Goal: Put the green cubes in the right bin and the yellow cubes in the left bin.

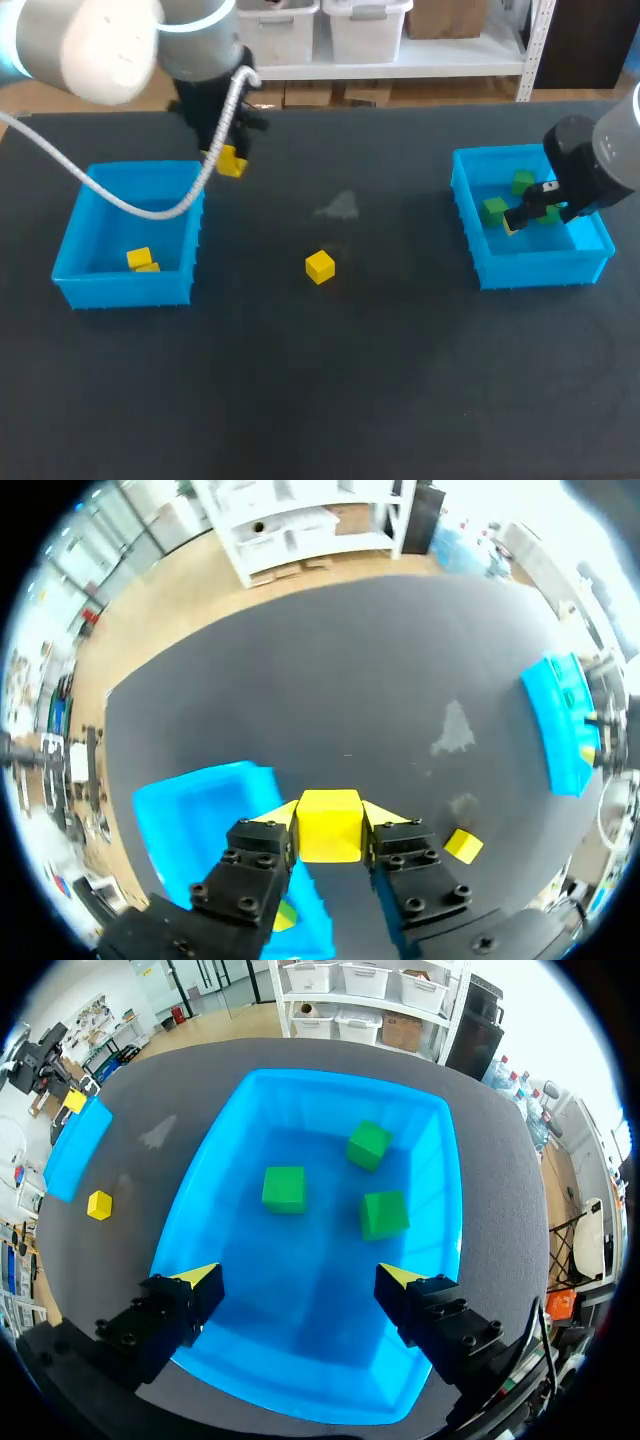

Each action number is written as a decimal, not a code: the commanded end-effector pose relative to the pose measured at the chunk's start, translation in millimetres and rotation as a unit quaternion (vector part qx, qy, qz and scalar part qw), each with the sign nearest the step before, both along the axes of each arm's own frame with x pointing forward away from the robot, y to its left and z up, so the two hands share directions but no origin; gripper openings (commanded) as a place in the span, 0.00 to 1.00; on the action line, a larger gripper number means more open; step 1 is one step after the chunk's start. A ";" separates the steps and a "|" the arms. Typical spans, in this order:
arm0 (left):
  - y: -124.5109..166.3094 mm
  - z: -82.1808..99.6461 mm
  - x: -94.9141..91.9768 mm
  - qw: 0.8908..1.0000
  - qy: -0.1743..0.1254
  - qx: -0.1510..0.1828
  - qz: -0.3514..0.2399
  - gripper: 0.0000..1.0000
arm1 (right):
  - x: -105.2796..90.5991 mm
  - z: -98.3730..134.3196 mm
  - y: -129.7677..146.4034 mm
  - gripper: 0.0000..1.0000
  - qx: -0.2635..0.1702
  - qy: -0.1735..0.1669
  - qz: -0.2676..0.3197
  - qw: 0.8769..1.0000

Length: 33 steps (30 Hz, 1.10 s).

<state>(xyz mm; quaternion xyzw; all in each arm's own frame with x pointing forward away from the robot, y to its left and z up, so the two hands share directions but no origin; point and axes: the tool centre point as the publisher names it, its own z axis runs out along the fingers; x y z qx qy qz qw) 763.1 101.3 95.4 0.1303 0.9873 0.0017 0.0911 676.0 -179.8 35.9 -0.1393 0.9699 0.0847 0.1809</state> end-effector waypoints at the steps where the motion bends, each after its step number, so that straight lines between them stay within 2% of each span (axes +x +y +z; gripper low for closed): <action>1: 37.9 11.3 -12.2 0.999 -0.032 -0.014 0.023 0.00 | -1.7 0.4 0.1 1.00 -0.001 -0.002 -0.001 1.000; 8: 70.0 2.6 -29.3 0.998 -0.022 -0.004 0.055 0.00 | -1.7 0.4 0.1 1.00 -0.001 -0.002 -0.001 1.000; 12: 86.1 -9.9 -42.4 0.997 -0.008 0.005 0.072 0.00 | -1.7 0.4 0.1 1.00 -0.001 -0.002 -0.001 1.000; 18: 101.2 -24.3 -51.5 0.996 0.005 0.021 0.090 0.00 | -1.7 0.4 0.1 1.00 -0.001 -0.002 -0.001 1.000; 20: 103.0 -27.0 -52.2 0.996 0.006 0.023 0.091 0.23 | -1.7 0.4 0.1 1.00 -0.001 -0.002 -0.001 1.000; 21: 105.6 -31.9 -50.6 0.996 0.010 0.022 0.090 1.00 | -1.7 0.4 0.1 1.00 -0.001 -0.002 -0.001 1.000; 27: 82.3 -33.0 -44.6 0.998 0.014 -0.003 0.059 1.00 | -1.7 0.4 0.1 1.00 -0.001 -0.002 -0.001 1.000; 33: 38.9 -20.1 -33.6 1.000 0.009 -0.027 0.008 1.00 | -1.7 0.4 0.1 1.00 -0.001 -0.002 -0.001 1.000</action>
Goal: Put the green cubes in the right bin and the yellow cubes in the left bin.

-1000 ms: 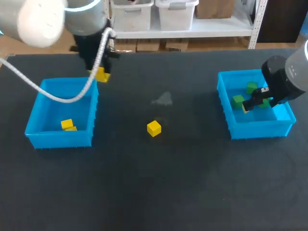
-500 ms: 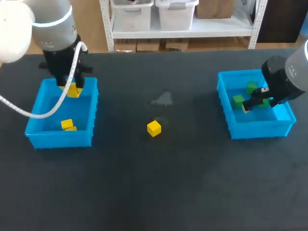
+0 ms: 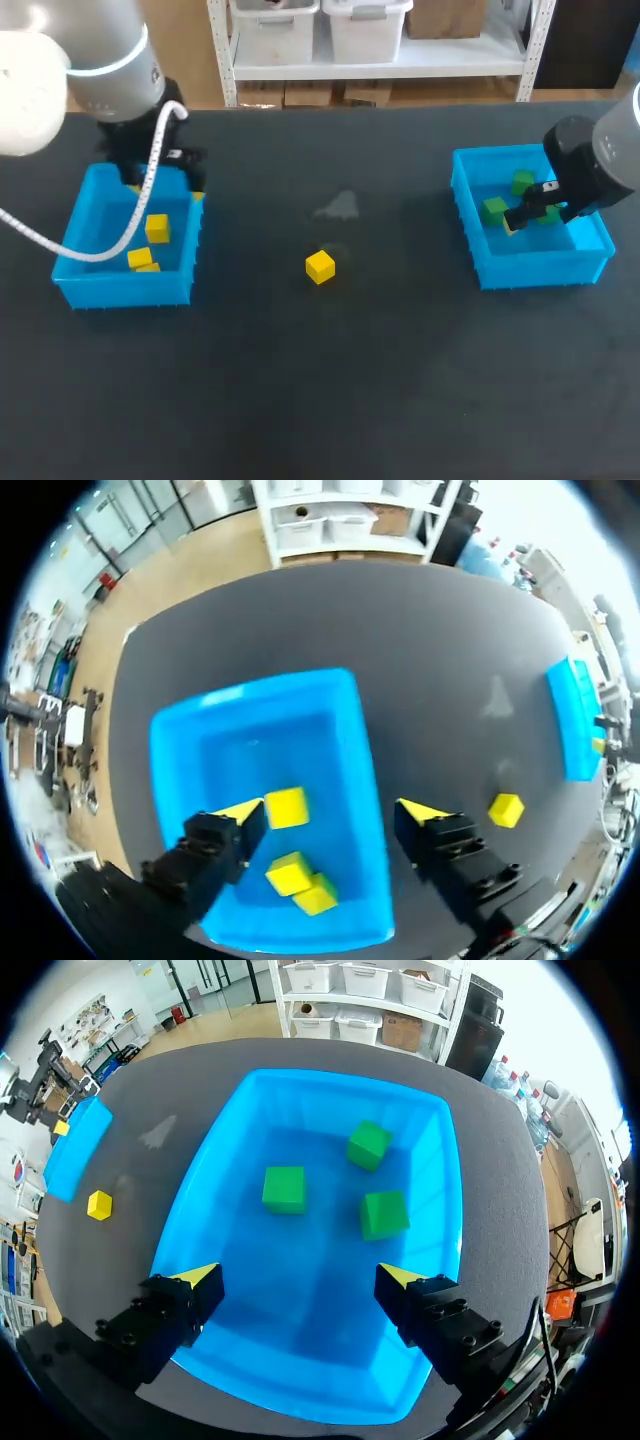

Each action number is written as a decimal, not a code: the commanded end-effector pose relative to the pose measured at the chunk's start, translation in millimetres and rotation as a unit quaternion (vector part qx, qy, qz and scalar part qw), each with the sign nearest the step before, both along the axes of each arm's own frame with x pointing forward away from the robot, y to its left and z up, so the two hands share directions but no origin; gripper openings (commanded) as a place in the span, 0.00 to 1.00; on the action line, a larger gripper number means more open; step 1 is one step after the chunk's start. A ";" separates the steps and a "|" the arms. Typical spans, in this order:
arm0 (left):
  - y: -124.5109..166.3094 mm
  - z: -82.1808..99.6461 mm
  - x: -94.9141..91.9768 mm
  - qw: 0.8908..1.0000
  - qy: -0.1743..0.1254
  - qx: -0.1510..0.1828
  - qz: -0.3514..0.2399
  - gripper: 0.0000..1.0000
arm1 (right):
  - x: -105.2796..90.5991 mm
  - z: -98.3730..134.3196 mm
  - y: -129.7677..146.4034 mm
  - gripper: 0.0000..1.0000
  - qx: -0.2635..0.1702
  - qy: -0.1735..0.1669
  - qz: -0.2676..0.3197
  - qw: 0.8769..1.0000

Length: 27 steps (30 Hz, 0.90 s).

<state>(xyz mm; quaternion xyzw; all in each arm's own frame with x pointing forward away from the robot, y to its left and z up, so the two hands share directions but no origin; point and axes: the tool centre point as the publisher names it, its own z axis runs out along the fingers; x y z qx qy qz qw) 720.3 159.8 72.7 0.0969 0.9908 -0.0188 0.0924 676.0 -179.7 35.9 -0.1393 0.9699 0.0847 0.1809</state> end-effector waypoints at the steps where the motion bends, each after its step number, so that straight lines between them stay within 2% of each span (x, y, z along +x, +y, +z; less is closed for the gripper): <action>1: -28.4 4.1 10.1 0.999 0.007 -0.010 -0.032 1.00 | -1.7 0.4 0.0 1.00 -0.001 -0.002 -0.001 1.000; 7: -82.2 10.4 11.6 0.994 0.007 -0.023 -0.110 1.00 | -1.7 0.4 0.0 1.00 -0.001 -0.002 -0.001 1.000; 12: -114.5 10.9 4.7 0.987 0.016 -0.030 -0.158 1.00 | -1.7 0.4 0.0 1.00 -0.001 -0.002 -0.001 1.000; 27: -140.4 4.8 -35.7 0.968 0.052 -0.012 -0.244 1.00 | -1.7 0.4 0.0 1.00 -0.001 -0.002 -0.001 1.000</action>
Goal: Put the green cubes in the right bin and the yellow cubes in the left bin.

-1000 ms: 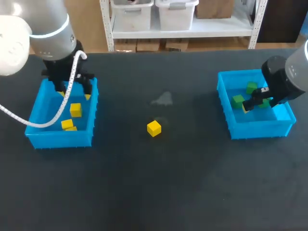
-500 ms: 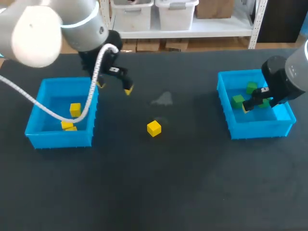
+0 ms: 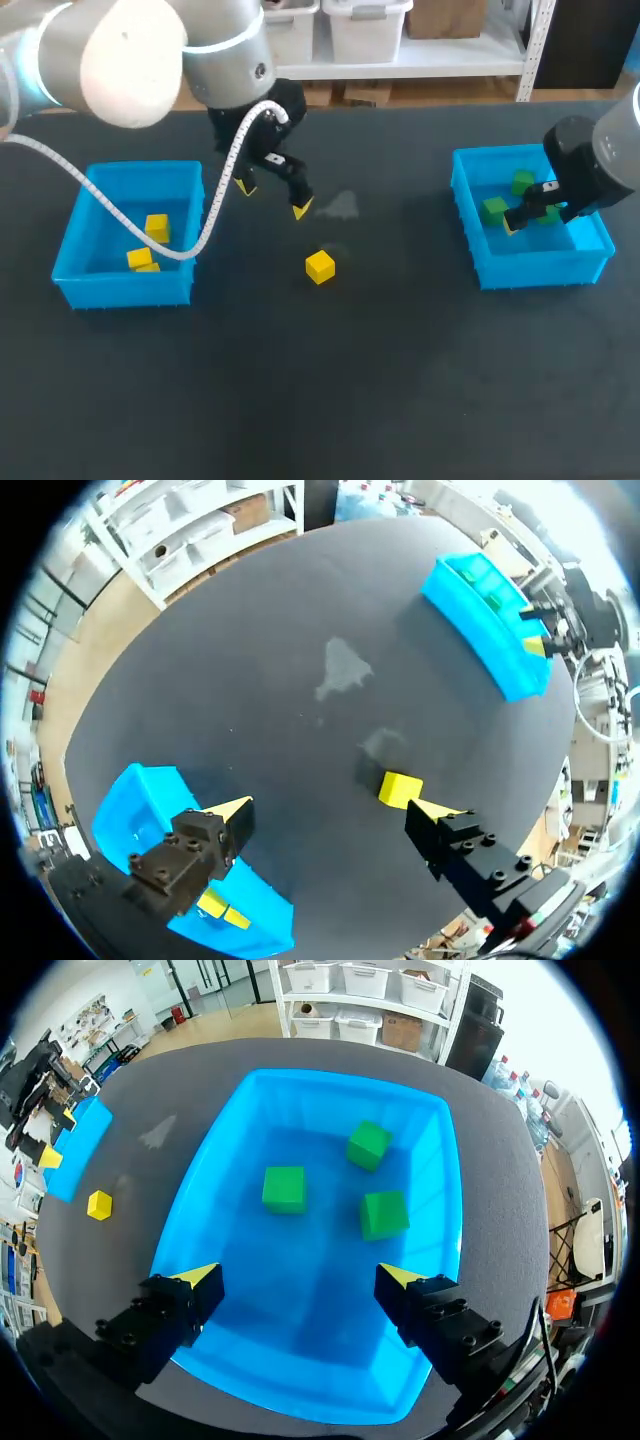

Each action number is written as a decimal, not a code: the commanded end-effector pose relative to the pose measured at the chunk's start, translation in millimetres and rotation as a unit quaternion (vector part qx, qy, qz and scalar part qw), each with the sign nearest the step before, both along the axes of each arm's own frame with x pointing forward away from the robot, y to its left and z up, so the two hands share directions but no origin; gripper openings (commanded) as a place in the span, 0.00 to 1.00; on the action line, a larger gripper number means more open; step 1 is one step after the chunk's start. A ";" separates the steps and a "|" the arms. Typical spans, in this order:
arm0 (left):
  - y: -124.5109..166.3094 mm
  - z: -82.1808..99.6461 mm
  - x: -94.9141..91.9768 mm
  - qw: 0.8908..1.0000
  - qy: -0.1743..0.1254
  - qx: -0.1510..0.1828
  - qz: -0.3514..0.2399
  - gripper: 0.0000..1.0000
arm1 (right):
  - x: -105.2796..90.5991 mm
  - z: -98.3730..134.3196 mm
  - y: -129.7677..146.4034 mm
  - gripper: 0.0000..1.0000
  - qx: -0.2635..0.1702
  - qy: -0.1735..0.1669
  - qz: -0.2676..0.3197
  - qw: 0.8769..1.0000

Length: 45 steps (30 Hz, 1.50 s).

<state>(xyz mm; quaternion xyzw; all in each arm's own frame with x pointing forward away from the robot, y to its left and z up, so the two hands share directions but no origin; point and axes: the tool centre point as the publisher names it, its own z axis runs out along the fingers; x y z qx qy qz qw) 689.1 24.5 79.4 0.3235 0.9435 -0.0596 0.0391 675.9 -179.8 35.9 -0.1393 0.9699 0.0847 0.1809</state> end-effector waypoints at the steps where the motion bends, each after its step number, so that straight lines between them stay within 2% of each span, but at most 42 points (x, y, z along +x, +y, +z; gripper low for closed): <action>1: -7.2 -3.0 -7.3 1.000 0.002 0.006 -0.018 1.00 | -1.7 0.4 0.0 1.00 -0.001 -0.002 -0.001 1.000; 19: -47.6 -27.2 -52.1 0.995 0.019 0.019 -0.092 1.00 | -1.7 0.4 0.0 1.00 -0.001 -0.002 -0.001 1.000; 28: -52.8 -52.5 -52.3 0.995 0.018 0.041 -0.089 1.00 | -1.7 0.4 0.0 1.00 -0.001 -0.002 -0.001 1.000; 36: -55.8 -65.7 -53.0 0.995 0.024 0.047 -0.085 1.00 | -1.7 0.4 0.0 1.00 -0.001 -0.002 -0.001 1.000; 45: -51.2 -76.9 -48.4 0.995 0.017 0.051 -0.079 1.00 | -1.7 0.4 0.0 1.00 -0.001 -0.002 -0.001 1.000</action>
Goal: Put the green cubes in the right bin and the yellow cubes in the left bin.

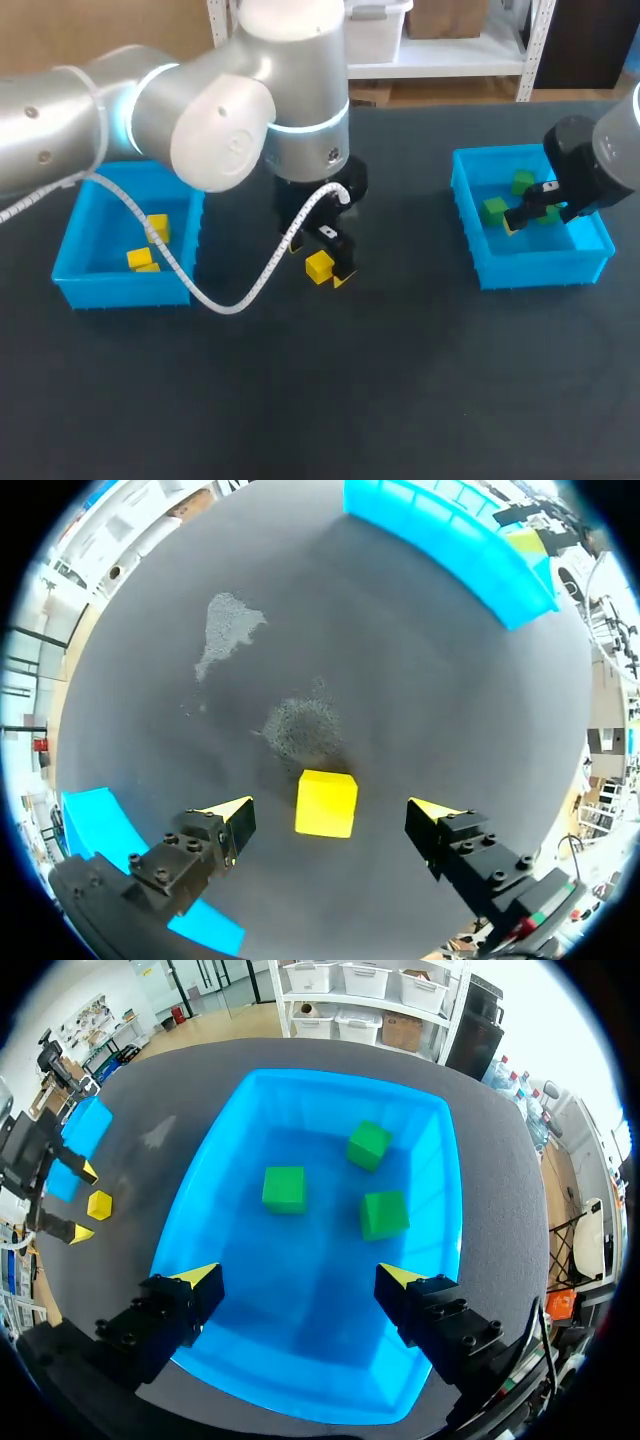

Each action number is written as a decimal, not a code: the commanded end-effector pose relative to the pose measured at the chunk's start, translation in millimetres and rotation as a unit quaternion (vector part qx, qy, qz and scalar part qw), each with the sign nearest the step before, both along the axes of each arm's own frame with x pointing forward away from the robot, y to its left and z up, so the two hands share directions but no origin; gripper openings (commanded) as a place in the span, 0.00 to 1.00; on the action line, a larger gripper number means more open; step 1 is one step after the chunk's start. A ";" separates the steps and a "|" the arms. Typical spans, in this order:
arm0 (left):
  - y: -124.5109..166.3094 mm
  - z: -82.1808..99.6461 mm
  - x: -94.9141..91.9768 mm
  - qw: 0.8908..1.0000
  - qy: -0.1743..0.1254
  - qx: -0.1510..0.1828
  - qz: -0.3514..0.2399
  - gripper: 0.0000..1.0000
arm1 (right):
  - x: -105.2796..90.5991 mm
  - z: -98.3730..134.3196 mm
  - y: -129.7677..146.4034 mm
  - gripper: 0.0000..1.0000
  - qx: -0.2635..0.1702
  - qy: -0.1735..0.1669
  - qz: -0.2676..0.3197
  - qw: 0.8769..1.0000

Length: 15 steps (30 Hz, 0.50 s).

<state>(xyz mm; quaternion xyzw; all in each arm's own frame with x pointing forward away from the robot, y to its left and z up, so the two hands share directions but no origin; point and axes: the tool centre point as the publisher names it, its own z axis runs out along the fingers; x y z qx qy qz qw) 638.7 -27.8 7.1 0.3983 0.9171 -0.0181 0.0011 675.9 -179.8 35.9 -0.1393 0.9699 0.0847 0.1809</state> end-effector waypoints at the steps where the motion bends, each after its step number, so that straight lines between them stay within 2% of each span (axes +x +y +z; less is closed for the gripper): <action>1: 1.8 -5.8 2.8 1.000 -0.002 -0.002 0.004 0.59 | -1.7 0.4 0.1 1.00 -0.001 -0.002 -0.001 1.000; 2: 2.3 -7.1 3.6 1.000 -0.003 -0.002 0.005 0.38 | -1.7 0.4 0.1 1.00 -0.001 -0.002 -0.001 1.000; 4: 4.1 -11.2 3.5 1.000 -0.001 0.001 0.007 0.16 | -1.7 0.4 0.1 1.00 -0.001 -0.002 -0.001 1.000; 5: 5.6 -13.6 3.2 1.000 -0.001 0.004 0.008 0.02 | -1.7 0.4 0.1 1.00 -0.001 -0.002 -0.001 1.000; 15: 9.5 -19.1 -0.5 1.000 -0.005 0.003 0.017 0.00 | -1.7 0.4 0.1 1.00 -0.001 -0.002 -0.001 1.000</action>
